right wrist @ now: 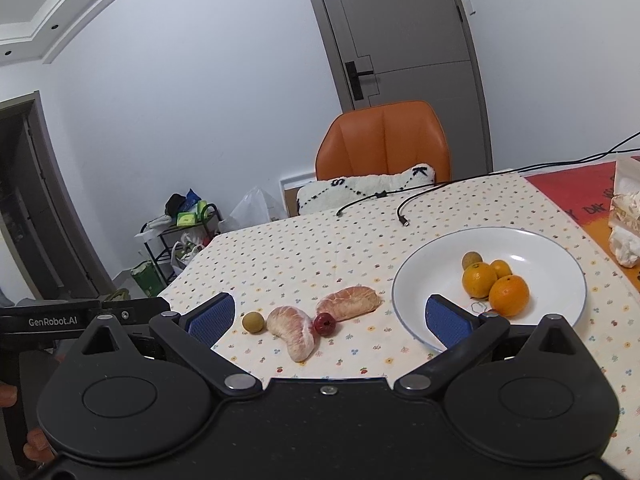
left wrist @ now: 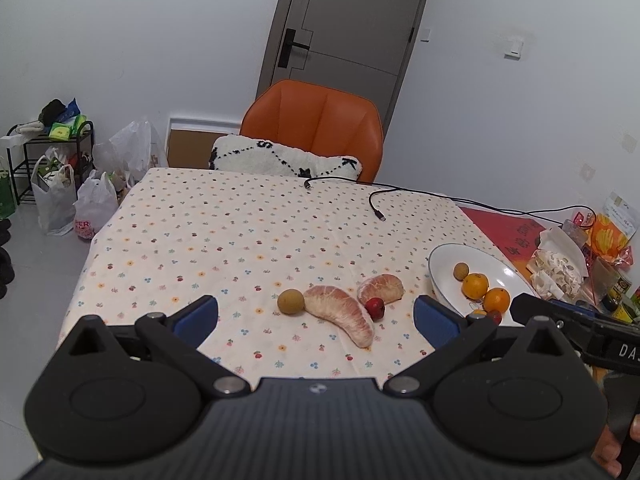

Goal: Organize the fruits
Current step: 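Move both open tools back toward the pomelo segments and kiwi, then grasp a pink pomelo segment with the right tool while the left tool grasps a brown kiwi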

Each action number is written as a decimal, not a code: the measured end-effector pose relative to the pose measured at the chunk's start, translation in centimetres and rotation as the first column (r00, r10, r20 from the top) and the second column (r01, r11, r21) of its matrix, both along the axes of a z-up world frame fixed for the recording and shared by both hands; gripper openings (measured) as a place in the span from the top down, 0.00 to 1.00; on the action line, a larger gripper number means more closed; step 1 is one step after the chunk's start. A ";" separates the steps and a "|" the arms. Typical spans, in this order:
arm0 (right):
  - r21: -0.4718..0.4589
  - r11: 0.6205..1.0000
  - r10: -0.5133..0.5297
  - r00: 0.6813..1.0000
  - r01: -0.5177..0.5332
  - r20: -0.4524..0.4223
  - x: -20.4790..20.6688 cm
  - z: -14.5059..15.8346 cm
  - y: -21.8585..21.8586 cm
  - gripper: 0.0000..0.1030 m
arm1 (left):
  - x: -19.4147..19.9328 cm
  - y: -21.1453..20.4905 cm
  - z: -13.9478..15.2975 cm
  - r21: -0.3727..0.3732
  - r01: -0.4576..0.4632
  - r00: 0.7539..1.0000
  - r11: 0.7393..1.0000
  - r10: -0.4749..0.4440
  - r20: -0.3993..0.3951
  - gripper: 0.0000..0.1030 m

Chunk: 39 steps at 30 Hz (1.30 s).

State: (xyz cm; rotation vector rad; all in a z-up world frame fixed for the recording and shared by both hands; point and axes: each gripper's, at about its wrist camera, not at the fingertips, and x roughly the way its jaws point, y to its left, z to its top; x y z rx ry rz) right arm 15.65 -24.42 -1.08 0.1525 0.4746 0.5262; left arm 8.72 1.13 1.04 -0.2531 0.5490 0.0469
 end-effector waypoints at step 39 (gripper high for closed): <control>-0.046 0.990 0.126 0.977 -0.136 -0.174 5.0 -6.2 6.2 0.50 | 4.6 3.0 -6.4 -0.049 0.026 0.998 0.998 -0.029 -0.051 0.41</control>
